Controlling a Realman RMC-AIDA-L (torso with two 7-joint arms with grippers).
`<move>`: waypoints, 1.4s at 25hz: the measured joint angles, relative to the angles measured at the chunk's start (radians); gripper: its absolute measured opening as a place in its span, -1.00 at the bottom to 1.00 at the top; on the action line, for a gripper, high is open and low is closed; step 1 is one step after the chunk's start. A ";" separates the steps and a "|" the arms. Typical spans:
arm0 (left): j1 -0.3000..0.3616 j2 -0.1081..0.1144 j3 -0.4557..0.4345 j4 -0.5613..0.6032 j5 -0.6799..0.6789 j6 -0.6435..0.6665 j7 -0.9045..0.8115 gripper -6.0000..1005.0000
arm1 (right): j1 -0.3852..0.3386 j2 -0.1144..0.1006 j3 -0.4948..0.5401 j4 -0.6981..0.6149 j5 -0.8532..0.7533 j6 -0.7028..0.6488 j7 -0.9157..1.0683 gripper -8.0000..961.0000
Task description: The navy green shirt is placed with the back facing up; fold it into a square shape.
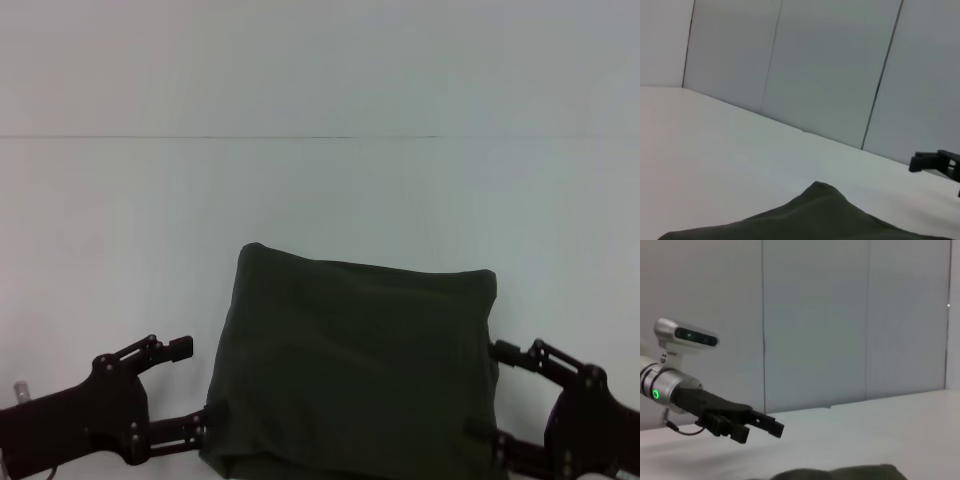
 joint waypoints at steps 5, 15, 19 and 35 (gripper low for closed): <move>-0.009 -0.003 -0.032 -0.030 -0.004 -0.001 -0.046 0.80 | -0.036 -0.001 -0.002 0.065 -0.006 0.048 -0.050 0.81; -0.243 0.117 0.157 -0.012 0.016 -0.137 -0.868 0.79 | -0.087 -0.005 -0.038 0.069 -0.012 0.041 -0.058 0.84; -0.336 0.158 0.290 -0.020 0.072 -0.303 -1.187 0.79 | -0.105 -0.006 -0.046 0.068 -0.013 0.043 -0.071 0.84; -0.493 0.124 0.358 -0.154 0.220 -0.634 -1.326 0.78 | -0.116 -0.008 -0.048 0.059 -0.040 0.040 -0.076 0.84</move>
